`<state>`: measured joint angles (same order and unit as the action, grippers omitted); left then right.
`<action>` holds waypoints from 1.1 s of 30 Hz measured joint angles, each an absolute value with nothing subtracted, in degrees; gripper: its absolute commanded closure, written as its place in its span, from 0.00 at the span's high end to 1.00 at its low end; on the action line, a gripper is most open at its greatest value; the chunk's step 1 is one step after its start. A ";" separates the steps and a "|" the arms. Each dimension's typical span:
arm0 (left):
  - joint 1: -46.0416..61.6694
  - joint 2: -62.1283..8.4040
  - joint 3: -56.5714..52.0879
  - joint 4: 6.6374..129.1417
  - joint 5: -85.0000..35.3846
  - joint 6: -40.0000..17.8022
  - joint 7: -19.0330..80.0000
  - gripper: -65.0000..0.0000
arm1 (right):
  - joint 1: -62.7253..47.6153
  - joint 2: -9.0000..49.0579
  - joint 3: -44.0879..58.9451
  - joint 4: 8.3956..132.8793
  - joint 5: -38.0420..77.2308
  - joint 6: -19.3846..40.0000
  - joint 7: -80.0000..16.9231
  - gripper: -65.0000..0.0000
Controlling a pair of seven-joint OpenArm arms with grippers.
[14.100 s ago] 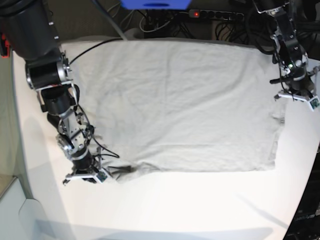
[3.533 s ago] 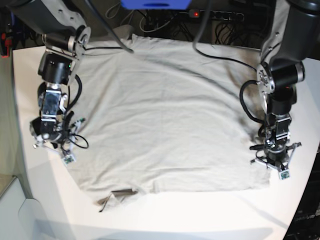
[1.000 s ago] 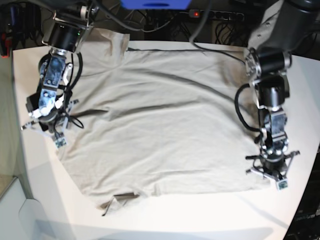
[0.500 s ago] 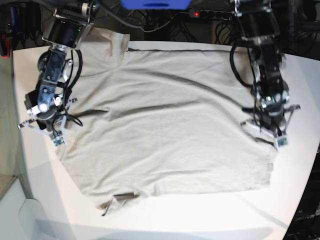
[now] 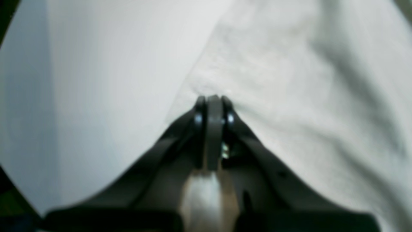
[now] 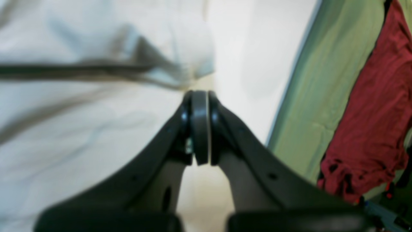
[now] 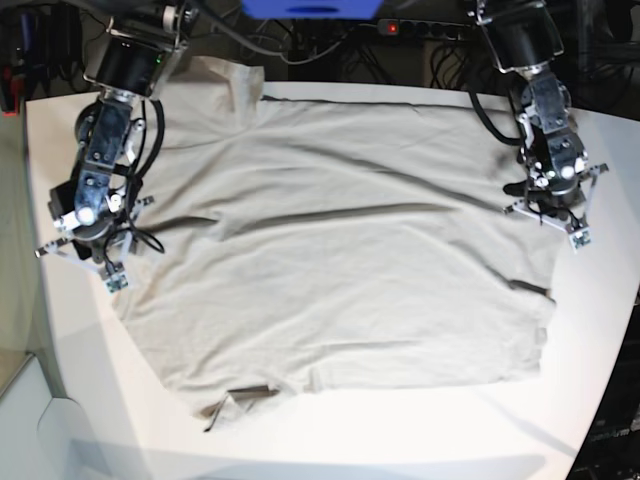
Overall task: Layout the t-shirt on the table in an organized manner, then fold the t-shirt properly
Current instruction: 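Drag the left gripper along the shirt side toward the shoulder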
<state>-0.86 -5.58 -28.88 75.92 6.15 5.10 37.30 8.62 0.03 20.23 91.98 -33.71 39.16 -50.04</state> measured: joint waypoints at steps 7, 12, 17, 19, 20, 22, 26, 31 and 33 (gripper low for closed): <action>-3.16 -7.64 -29.12 68.60 6.59 5.19 29.02 0.02 | 8.36 0.05 20.25 92.01 -33.74 39.16 -49.93 0.00; -4.51 -9.30 -29.12 66.54 5.78 5.17 29.50 0.02 | 8.67 0.21 20.36 92.01 -33.67 39.16 -49.39 0.00; -4.62 -9.10 -29.10 67.20 6.13 5.21 29.95 0.02 | 8.32 0.14 20.21 92.01 -33.69 39.16 -49.78 0.00; -4.51 -8.93 -29.08 67.70 6.24 5.21 30.68 0.02 | 7.16 0.12 20.18 92.20 -33.67 39.16 -49.50 0.00; -4.34 -8.82 -29.10 68.40 6.22 5.21 31.38 0.02 | 6.26 -0.25 20.18 92.27 -33.76 39.16 -49.54 0.00; -3.64 -8.21 -29.17 70.08 6.11 5.21 32.42 0.02 | 4.60 -1.28 20.18 92.25 -34.06 39.16 -50.22 0.00; -1.54 -6.63 -29.10 74.94 5.10 5.17 34.59 0.02 | 3.16 -2.66 20.18 93.14 -33.74 39.16 -49.95 0.00; 0.30 -5.02 -29.15 82.11 5.61 5.17 34.57 0.03 | 1.04 -4.54 20.18 100.36 -34.11 39.16 -50.54 0.00; 0.93 -4.69 -28.95 84.99 5.30 5.13 35.27 0.03 | 0.75 -4.93 19.94 101.71 -34.04 39.16 -50.37 0.00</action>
<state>0.93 -4.69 -28.95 84.99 5.30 5.13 35.27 0.75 -4.93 19.94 101.71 -34.04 39.16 -50.37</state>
